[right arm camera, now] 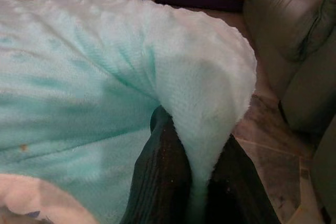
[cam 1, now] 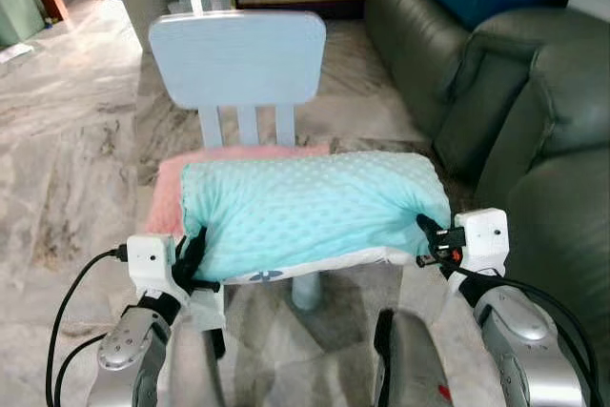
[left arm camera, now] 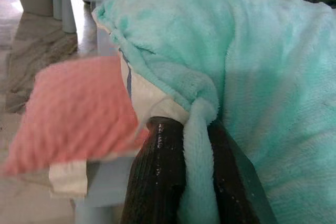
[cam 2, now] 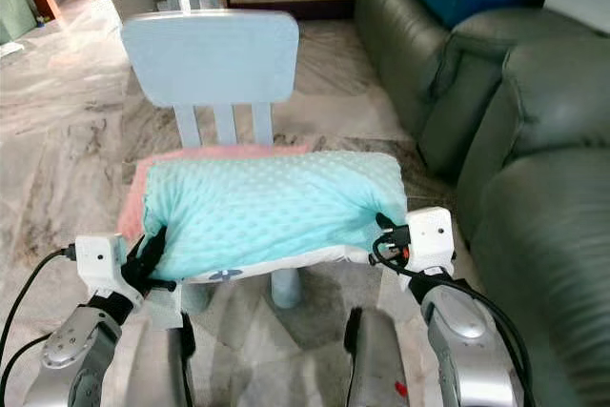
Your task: Move the pillow to the sofa
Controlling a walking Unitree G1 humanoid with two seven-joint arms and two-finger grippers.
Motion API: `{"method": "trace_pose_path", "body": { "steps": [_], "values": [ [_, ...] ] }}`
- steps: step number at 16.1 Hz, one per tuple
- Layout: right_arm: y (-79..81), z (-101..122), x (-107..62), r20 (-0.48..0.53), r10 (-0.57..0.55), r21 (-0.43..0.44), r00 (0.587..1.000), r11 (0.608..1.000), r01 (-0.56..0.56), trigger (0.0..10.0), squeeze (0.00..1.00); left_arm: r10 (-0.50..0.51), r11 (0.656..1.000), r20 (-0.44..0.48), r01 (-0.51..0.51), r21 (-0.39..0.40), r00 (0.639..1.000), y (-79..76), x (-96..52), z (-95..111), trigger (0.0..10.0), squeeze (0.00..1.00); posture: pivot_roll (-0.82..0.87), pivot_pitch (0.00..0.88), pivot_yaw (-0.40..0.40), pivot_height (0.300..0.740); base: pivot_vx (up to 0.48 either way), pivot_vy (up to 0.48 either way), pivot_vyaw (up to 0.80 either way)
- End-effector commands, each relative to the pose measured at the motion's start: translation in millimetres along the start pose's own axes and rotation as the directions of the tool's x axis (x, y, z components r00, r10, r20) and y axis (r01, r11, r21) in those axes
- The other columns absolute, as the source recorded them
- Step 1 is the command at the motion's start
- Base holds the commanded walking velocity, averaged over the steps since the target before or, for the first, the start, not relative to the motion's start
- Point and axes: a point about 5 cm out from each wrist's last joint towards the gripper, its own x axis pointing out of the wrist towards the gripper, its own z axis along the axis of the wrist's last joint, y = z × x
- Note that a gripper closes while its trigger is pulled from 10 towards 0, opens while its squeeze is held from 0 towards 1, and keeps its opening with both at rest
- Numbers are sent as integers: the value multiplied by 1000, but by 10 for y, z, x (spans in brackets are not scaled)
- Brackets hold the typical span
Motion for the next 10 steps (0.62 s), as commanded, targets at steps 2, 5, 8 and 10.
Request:
{"method": "trace_pose_path", "body": {
  "steps": [2, 5, 8, 10],
  "values": [
    [-56, 134, -6, 50, -38, -12, 998, 999, 38, 10000, 0, 36, 999, 3, -36, 26, 999, 87, -18, 45, 10000, 0, -139, 0, -1, 590, 0, 0, 0],
    [-49, 133, -3, 51, -41, -11, 998, 999, 42, 10000, 0, 33, 999, 2, -33, 30, 999, 89, -6, 50, 10000, 0, -139, 0, 1, 620, 0, 0, 0],
    [-59, 138, -6, 53, -47, -16, 997, 999, 48, 10000, 0, 38, 999, 8, -39, 36, 999, 107, 29, 72, 10000, 0, -140, 0, 1, 660, 0, 0, 0],
    [-58, 146, 3, 55, -44, -13, 997, 999, 45, 10000, 0, 36, 999, 8, -36, 39, 999, 104, 39, 74, 10000, 0, -141, 0, 1, 695, 0, 0, 0]
  ]
}}
